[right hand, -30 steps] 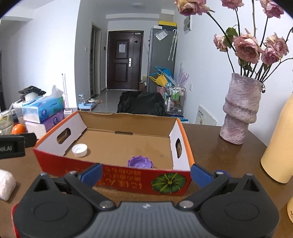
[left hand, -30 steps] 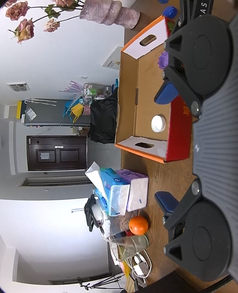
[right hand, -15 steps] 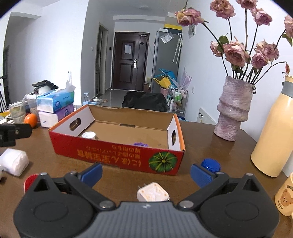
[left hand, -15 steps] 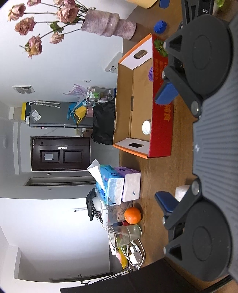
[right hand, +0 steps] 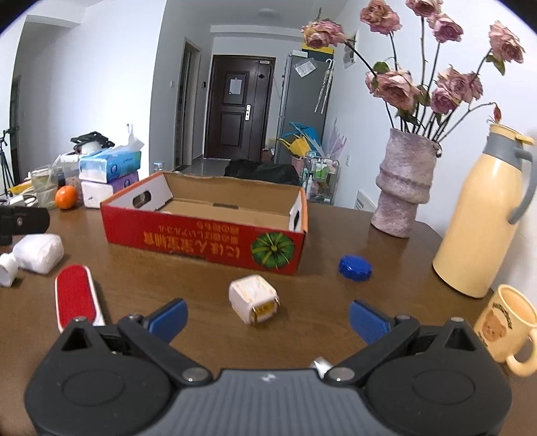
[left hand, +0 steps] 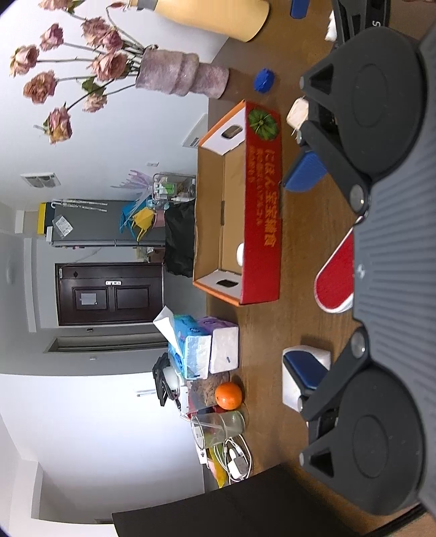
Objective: Organize rigid objects
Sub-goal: 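Withdraw both grippers from the box back over the table, then close the right gripper around the green spray bottle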
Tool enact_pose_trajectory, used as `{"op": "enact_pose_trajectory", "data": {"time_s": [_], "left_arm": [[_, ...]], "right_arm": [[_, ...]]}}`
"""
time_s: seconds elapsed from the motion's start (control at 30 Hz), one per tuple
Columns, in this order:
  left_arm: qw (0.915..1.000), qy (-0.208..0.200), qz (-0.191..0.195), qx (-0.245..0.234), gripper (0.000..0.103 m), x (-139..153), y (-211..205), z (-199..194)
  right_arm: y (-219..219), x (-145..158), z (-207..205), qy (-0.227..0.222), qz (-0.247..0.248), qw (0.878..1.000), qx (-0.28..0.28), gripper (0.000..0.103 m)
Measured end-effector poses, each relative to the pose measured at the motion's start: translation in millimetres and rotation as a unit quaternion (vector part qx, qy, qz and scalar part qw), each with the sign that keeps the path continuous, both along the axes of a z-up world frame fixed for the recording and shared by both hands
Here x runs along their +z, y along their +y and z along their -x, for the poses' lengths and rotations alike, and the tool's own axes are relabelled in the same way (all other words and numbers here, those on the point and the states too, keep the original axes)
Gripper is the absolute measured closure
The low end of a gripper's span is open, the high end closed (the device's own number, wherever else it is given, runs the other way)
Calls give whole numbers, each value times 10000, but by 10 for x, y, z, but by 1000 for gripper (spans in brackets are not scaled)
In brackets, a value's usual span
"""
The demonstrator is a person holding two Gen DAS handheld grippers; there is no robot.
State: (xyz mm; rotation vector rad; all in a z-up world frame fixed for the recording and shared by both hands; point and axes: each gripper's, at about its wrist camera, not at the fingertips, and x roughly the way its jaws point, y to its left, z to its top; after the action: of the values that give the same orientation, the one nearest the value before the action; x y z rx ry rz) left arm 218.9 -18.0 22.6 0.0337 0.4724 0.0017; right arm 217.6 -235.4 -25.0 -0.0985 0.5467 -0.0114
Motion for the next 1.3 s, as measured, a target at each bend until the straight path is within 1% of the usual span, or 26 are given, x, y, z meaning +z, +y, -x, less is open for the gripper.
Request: {"op": "enact_pose_trajectory", "data": {"time_s": [0.13, 0.43, 0.5, 0.8, 1.0, 1.17, 1.2, 1.3], "left_arm": [[10000, 58, -18, -51, 0, -41, -83, 135], [9994, 333, -11, -105, 0, -252, -206, 344], [9991, 398, -62, -92, 0, -304, -230, 359], [9978, 666, -46, -41, 0, -476, -297, 364], [9970, 768, -74, 23, 0, -539, -360, 345], [9965, 823, -111, 48, 0, -563, -425, 316], [9964, 832, -122, 52, 0, -566, -439, 310], [9963, 852, -141, 56, 0, -574, -465, 300]], "right_arm": [[-99, -50, 171, 31, 19, 10000, -27, 0], [-371, -197, 484, 174, 96, 9998, -63, 0], [-451, -237, 531, 215, 117, 9997, -99, 0], [-772, -454, 567, 521, 304, 9980, -164, 2], [-916, -545, 463, 664, 290, 9974, -7, 8], [-990, -609, 338, 785, 142, 9967, 154, 19], [-992, -623, 311, 815, 119, 9964, 192, 20], [-989, -655, 240, 924, 100, 9953, 277, 27]]}}
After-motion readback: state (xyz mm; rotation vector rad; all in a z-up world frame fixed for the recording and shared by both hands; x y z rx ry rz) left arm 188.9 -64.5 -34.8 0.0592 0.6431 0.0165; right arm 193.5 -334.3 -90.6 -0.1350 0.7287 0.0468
